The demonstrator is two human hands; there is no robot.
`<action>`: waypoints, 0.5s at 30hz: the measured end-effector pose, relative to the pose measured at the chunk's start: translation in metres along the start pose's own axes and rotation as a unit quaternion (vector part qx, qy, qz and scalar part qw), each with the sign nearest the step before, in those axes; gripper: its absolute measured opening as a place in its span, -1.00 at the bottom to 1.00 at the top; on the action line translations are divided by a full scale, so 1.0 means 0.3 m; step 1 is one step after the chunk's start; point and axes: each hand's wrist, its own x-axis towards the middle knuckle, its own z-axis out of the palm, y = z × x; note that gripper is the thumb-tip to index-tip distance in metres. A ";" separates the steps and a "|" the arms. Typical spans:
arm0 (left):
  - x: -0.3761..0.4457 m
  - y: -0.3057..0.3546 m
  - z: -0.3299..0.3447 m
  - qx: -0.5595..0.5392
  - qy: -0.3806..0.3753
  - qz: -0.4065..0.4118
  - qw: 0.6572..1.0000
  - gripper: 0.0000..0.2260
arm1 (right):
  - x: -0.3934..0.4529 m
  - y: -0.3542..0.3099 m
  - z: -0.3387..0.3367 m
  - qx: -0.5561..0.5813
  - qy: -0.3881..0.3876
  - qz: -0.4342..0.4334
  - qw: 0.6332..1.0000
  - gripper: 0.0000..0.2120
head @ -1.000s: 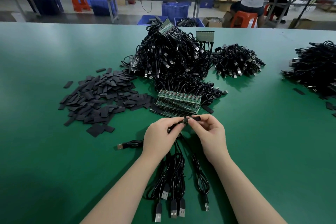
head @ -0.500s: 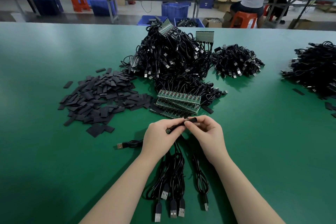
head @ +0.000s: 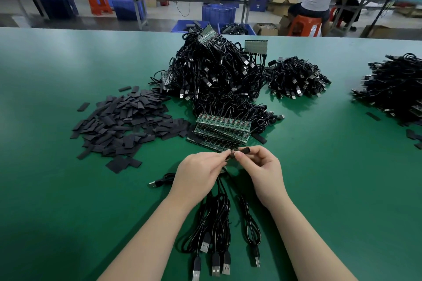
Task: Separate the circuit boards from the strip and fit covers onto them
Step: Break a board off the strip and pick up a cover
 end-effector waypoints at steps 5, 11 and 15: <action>0.001 0.015 0.000 -0.039 0.051 -0.101 0.993 -0.84 | -0.003 -0.002 0.003 0.006 -0.005 0.004 1.000 -0.90; -0.004 0.015 0.023 -0.005 0.105 -0.026 0.994 -0.86 | -0.003 0.010 0.004 -0.004 0.014 0.010 1.000 -0.90; -0.003 0.014 0.033 -0.003 0.134 -0.016 0.991 -0.87 | 0.000 0.013 0.008 -0.015 0.008 0.002 1.000 -0.85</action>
